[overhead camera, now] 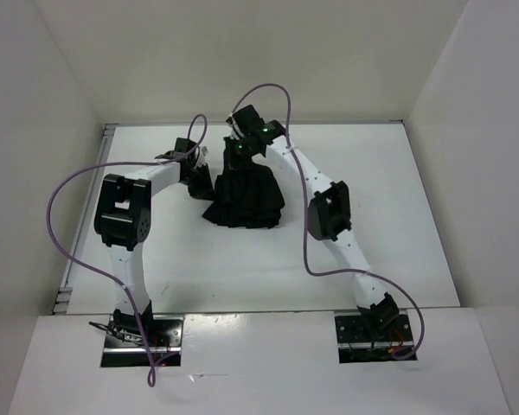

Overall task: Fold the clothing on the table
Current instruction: Fold the skirt

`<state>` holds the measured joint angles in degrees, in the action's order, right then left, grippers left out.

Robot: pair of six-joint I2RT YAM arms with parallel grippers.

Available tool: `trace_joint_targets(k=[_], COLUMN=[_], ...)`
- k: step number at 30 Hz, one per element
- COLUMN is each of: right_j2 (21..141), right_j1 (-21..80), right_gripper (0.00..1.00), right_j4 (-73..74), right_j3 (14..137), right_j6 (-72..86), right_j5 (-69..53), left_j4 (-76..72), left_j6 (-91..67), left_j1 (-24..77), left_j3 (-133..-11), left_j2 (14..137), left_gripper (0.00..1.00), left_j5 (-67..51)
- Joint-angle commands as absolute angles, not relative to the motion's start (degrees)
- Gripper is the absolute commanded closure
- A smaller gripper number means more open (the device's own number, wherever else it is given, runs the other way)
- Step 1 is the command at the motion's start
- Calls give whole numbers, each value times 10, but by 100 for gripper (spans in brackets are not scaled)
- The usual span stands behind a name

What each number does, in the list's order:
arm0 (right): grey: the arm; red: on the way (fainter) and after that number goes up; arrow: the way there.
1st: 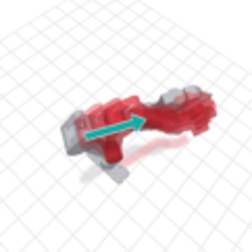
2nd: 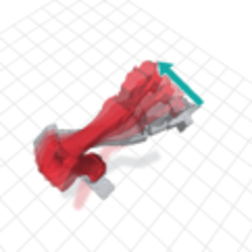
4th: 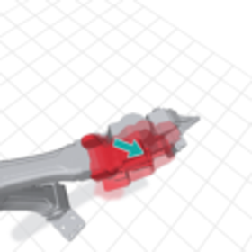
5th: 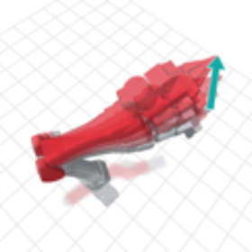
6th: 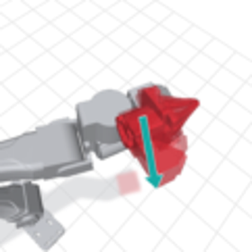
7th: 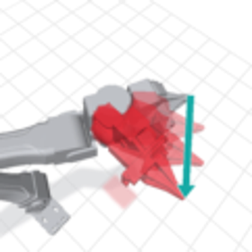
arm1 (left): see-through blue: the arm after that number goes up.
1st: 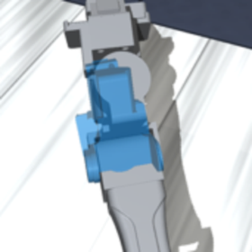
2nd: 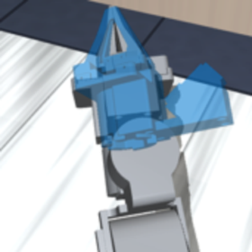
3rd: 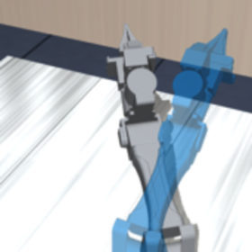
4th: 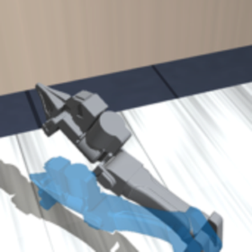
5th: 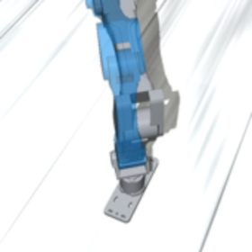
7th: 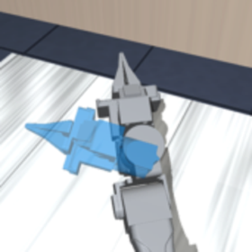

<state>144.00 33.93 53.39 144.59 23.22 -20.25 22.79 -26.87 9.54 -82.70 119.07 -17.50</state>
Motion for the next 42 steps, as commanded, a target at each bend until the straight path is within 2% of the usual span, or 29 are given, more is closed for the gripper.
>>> trace_joint_targets(k=[1, 2, 3, 4, 5, 6, 12, 15, 18, 25, 30, 32, 36, 42], right_j2=[1535, 1535, 1542, 1567, 1580, 1580, 1463, 1381, 1305, 1181, 1111, 1075, 997, 914], right_j1=[367, 367, 367, 367, 367, 367, 378, 383, 383, 388, 394, 394, 394, 394], right_gripper=[92, 56, 45, 43, 42, 42, 41, 41, 40, 37, 38, 39, 39, 39], right_j4=[653, 647, 647, 666, 703, 698, 745, 745, 745, 745, 738, 713, 657, 601], right_j3=[1669, 1678, 1687, 1716, 1797, 1790, 1798, 1728, 1634, 1325, 1126, 1044, 951, 892], right_j6=[245, 251, 251, 257, 258, 258, 281, 287, 287, 294, 306, 281, 245, 202], right_j5=[-196, -210, -222, -222, -211, -203, 25, 130, 197, 329, 402, 403, 322, 244], left_j4=[250, 250, 256, 261, 261, 266, 294, 308, 313, 295, 268, 261, 235, 224], left_j6=[-248, -243, -243, -243, -243, -243, -232, -227, -221, -195, -206, -207, -212, -229], left_j1=[90, 90, 90, 84, 79, 70, 41, 41, 41, 96, 107, 107, 107, 119], left_j3=[-810, -810, -810, -816, -816, -816, -844, -851, -857, -910, -881, -857, -811, -781], left_j2=[1179, 1179, 1179, 1173, 1166, 1152, 1076, 1033, 997, 1018, 1072, 1099, 1137, 1194], left_gripper=[84, 84, 84, 84, 84, 84, 84, 84, 84, 82, 82, 82, 84, 84], left_j5=[-175, -175, -175, -175, -175, -168, -131, -92, -83, -248, -220, -194, -176, -211])
